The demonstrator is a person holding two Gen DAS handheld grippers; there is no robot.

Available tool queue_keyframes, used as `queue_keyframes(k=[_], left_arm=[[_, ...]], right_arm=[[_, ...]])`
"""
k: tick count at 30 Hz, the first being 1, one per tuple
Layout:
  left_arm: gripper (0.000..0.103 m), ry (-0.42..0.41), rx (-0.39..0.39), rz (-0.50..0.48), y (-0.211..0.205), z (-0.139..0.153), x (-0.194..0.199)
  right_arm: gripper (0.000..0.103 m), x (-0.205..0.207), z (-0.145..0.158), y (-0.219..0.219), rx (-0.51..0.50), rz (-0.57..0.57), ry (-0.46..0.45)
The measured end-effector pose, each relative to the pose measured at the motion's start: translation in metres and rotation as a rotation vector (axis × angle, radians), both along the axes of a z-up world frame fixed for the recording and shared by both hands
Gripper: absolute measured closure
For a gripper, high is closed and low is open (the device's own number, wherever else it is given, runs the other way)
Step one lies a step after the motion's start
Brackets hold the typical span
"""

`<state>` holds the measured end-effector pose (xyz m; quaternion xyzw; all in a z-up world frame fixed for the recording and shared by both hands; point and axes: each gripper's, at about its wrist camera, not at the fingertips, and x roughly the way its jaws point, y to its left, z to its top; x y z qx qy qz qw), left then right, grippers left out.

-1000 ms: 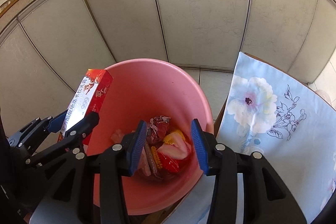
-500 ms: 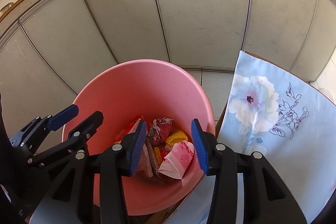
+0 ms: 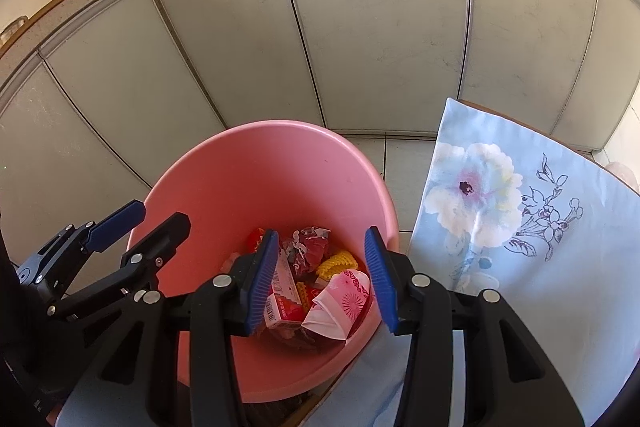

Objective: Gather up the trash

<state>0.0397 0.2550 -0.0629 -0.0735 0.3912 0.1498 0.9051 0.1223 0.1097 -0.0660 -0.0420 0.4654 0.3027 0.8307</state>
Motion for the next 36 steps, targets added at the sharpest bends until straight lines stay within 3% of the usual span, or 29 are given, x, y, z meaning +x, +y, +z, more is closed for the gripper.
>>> queue_keyframes(k=[4, 12, 17, 19, 24, 31, 36], left_arm=[[0.053, -0.015, 0.002, -0.009, 0.0, 0.006, -0.007], [0.052, -0.06, -0.021, -0.013, -0.002, 0.022, -0.019], [0.039, -0.094, -0.032, 0.001, -0.003, 0.035, -0.029], [0.038, -0.109, -0.04, -0.003, -0.004, 0.04, -0.035], [0.038, -0.138, -0.017, -0.013, -0.012, 0.052, -0.046], [0.038, -0.167, 0.03, -0.014, -0.023, 0.068, -0.059], [0.037, -0.186, 0.024, -0.018, -0.027, 0.077, -0.071]], right_arm=[[0.048, -0.003, 0.005, -0.006, 0.022, 0.004, -0.012], [0.048, -0.015, 0.022, -0.022, 0.067, 0.024, -0.06], [0.048, -0.029, 0.041, -0.033, 0.091, 0.035, -0.122], [0.044, -0.036, 0.046, -0.037, 0.095, 0.042, -0.148], [0.041, -0.055, 0.061, -0.047, 0.102, 0.061, -0.217], [0.029, -0.074, 0.084, -0.057, 0.131, 0.057, -0.289], [0.028, -0.088, 0.096, -0.067, 0.153, 0.05, -0.324]])
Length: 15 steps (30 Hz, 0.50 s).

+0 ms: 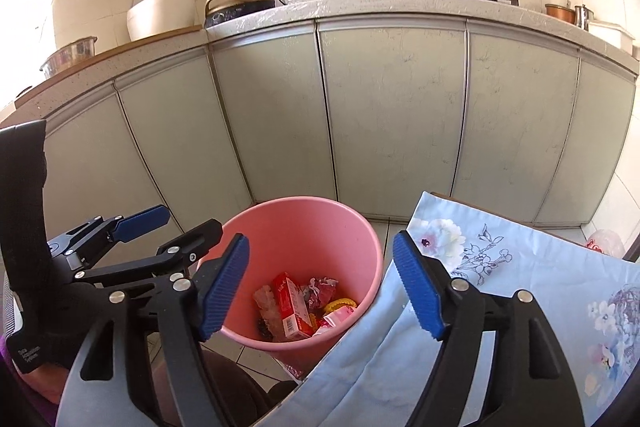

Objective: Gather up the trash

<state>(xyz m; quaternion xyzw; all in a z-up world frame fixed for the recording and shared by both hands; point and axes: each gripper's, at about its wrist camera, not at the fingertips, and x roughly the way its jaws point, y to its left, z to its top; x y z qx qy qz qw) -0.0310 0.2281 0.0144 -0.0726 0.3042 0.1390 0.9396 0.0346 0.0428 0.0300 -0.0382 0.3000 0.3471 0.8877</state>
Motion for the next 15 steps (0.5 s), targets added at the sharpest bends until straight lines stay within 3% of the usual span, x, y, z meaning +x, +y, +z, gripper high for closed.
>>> queue_keyframes(k=[3, 15], left_arm=[[0.024, -0.01, -0.001, 0.002, -0.002, 0.004, -0.008], [0.023, -0.05, 0.021, 0.005, -0.009, 0.021, -0.024]], right_arm=[[0.028, -0.006, 0.006, -0.005, 0.005, -0.002, -0.02], [0.028, -0.019, 0.018, -0.028, 0.012, -0.052, -0.07]])
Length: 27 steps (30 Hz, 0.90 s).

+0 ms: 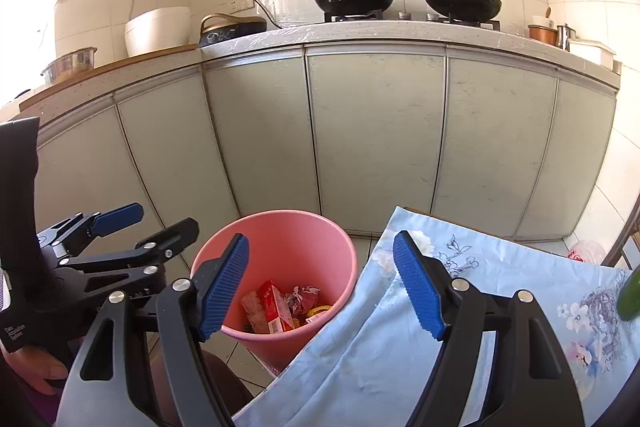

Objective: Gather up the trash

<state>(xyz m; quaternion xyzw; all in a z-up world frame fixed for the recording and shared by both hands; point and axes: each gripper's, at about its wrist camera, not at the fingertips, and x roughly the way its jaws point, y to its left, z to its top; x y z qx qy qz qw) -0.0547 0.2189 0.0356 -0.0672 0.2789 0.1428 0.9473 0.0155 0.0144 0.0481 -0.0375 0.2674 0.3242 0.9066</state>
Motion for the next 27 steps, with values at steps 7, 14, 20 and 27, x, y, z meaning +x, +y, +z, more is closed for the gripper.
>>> queue_keyframes(k=[7, 14, 20, 27], left_arm=[[0.023, -0.01, 0.003, -0.006, -0.003, 0.004, -0.003], [0.023, -0.003, -0.008, 0.015, 0.001, 0.001, -0.003], [0.024, 0.0, -0.012, 0.02, 0.002, -0.002, -0.003], [0.024, 0.004, -0.008, 0.014, 0.001, -0.004, -0.001]], right_arm=[[0.025, 0.002, -0.003, -0.002, -0.004, -0.013, 0.019], [0.024, -0.001, -0.004, -0.001, -0.007, -0.022, -0.002], [0.024, -0.002, -0.006, 0.003, -0.032, -0.026, -0.02], [0.024, -0.002, -0.012, 0.007, -0.052, -0.019, -0.022]])
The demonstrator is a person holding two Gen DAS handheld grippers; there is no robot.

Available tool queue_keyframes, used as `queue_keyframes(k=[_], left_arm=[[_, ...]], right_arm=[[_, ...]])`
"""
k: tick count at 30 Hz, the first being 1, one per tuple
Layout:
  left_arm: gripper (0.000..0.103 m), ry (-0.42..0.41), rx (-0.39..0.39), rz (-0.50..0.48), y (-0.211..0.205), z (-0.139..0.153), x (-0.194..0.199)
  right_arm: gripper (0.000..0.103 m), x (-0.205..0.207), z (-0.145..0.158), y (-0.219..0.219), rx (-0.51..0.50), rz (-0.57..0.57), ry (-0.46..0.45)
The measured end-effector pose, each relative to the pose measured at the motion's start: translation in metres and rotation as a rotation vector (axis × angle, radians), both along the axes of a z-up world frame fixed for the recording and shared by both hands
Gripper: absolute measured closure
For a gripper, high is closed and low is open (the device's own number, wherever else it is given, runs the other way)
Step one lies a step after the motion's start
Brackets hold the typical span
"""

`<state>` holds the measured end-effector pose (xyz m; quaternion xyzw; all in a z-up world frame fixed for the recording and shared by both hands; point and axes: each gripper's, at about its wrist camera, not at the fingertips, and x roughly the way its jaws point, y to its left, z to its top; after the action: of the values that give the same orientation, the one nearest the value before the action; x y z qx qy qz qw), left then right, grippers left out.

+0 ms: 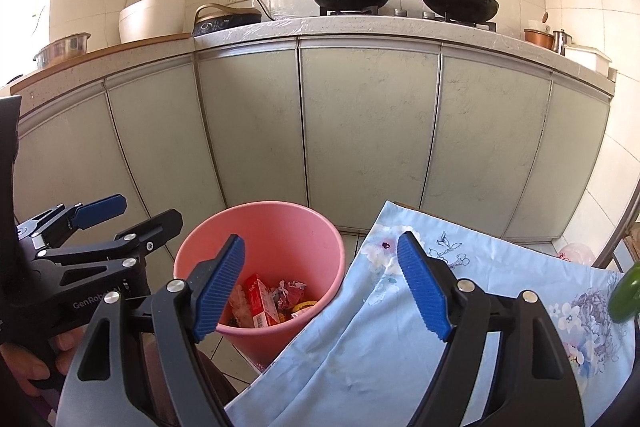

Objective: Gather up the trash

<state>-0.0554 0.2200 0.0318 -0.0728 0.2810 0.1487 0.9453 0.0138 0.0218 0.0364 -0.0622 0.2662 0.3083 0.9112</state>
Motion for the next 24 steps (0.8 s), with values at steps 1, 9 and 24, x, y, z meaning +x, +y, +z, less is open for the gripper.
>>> queue_keyframes(k=[1, 9, 24], left_arm=[[0.024, 0.001, 0.0, 0.0, 0.0001, -0.0004, 0.0003], [0.024, 0.007, 0.006, 0.002, -0.0018, -0.0024, 0.0004], [0.026, 0.016, 0.004, 0.001, -0.0049, -0.0058, 0.003]], right_arm=[[0.024, 0.0001, -0.0005, 0.0002, 0.0, 0.0, 0.001], [0.024, -0.0002, -0.0037, 0.0012, 0.0, -0.003, 0.01], [0.024, 0.0018, -0.0075, 0.0026, 0.001, -0.002, 0.022]])
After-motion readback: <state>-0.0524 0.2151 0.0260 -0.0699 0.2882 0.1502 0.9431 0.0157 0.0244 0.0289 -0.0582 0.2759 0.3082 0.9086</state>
